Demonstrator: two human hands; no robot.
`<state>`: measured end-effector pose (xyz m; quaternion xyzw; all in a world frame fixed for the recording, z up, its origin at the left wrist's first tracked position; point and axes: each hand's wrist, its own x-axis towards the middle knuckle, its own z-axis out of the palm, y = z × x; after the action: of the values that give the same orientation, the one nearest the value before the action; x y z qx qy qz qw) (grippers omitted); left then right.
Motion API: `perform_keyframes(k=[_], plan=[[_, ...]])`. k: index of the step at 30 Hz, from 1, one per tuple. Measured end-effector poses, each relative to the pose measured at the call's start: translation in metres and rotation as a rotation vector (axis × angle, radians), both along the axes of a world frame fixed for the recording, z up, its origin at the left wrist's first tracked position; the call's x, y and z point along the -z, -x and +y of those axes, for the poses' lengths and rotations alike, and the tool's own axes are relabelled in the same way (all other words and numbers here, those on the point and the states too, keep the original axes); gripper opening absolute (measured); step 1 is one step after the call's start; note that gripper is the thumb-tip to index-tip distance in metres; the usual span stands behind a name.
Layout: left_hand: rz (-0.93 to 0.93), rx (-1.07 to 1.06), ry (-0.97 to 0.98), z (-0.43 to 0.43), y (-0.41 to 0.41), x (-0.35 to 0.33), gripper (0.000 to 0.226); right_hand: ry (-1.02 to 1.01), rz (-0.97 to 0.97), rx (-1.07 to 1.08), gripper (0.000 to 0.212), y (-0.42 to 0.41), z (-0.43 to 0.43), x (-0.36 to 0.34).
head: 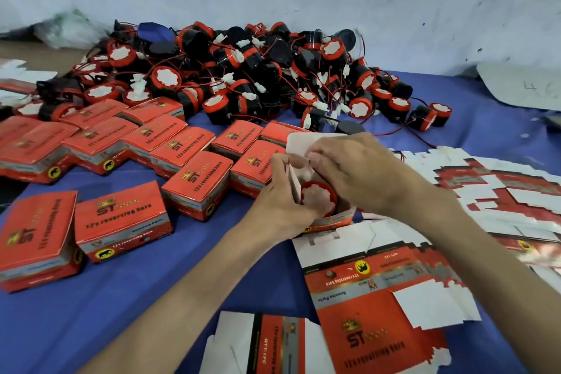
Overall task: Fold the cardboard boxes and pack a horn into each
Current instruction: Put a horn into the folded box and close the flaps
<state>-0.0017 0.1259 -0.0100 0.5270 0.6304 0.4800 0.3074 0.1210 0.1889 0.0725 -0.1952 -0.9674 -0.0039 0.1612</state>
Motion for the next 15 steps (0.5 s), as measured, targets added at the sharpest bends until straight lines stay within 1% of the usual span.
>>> perform_keyframes(k=[1,2,5,6,7,9,12,13,15], plan=[[0.002,0.000,-0.010,-0.001,0.000,0.000,0.057,-0.073,-0.076,-0.009,0.029,0.004,0.000,0.006],[0.006,-0.004,-0.016,-0.002,-0.001,0.000,0.059,-0.084,-0.090,-0.007,0.027,0.007,-0.002,0.010],[0.032,-0.030,-0.017,-0.004,-0.002,-0.001,0.063,0.092,0.043,0.009,0.010,0.010,-0.007,0.019],[0.040,-0.036,-0.008,-0.005,-0.002,-0.002,0.062,0.128,0.018,0.002,0.007,0.010,-0.008,0.022],[0.047,-0.035,-0.001,-0.005,-0.002,-0.002,0.058,0.166,-0.030,-0.007,0.008,0.010,-0.006,0.025],[0.054,-0.033,-0.009,-0.006,-0.001,-0.003,0.056,0.306,-0.157,0.002,0.016,0.005,0.000,0.024],[0.035,-0.060,-0.027,-0.008,-0.003,0.000,0.059,0.659,-0.213,-0.021,0.029,-0.004,0.010,0.013],[0.036,-0.073,-0.026,-0.008,-0.004,0.000,0.058,0.711,-0.215,-0.023,0.031,-0.006,0.012,0.012],[0.045,-0.084,-0.030,-0.009,-0.005,0.000,0.056,0.724,-0.230,-0.054,0.033,-0.007,0.014,0.012]])
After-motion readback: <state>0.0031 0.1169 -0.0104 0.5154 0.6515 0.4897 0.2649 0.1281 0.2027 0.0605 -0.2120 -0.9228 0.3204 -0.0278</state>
